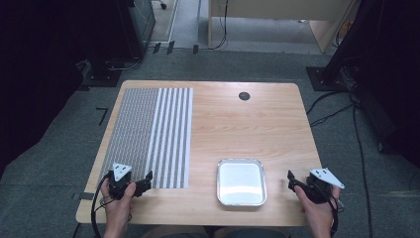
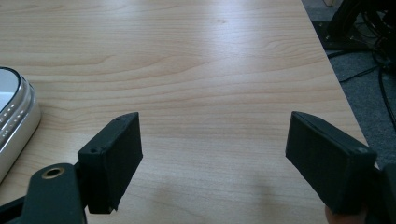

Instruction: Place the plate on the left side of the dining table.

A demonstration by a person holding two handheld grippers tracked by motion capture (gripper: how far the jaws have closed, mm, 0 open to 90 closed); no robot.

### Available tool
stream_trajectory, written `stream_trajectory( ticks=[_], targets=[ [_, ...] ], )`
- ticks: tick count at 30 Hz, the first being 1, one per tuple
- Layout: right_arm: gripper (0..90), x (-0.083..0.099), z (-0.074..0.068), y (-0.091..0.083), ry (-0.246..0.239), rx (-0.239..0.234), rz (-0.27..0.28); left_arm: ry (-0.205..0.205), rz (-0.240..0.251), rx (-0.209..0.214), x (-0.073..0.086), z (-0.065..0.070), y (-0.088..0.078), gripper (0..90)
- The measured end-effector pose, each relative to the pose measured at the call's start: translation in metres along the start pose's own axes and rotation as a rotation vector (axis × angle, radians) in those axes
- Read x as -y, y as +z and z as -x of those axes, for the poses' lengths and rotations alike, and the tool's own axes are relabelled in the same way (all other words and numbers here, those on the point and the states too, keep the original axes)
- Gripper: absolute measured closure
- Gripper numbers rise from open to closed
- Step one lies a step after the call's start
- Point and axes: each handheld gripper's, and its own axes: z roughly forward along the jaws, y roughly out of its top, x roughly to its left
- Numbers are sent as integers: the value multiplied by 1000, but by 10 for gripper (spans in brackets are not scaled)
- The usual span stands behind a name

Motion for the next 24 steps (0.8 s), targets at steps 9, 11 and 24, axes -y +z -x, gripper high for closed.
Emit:
stream_trajectory(
  ticks=[9,11,24],
  targets=[
    [194,0,-5,0,0,-10,4,22,-32,34,0,21,6,141],
    [197,-1,-6,0,5,-10,6,30,-34,38,1,25,6,142],
    [221,-1,-12,2,22,-14,3,51,-40,83,0,47,11,142]
  ],
)
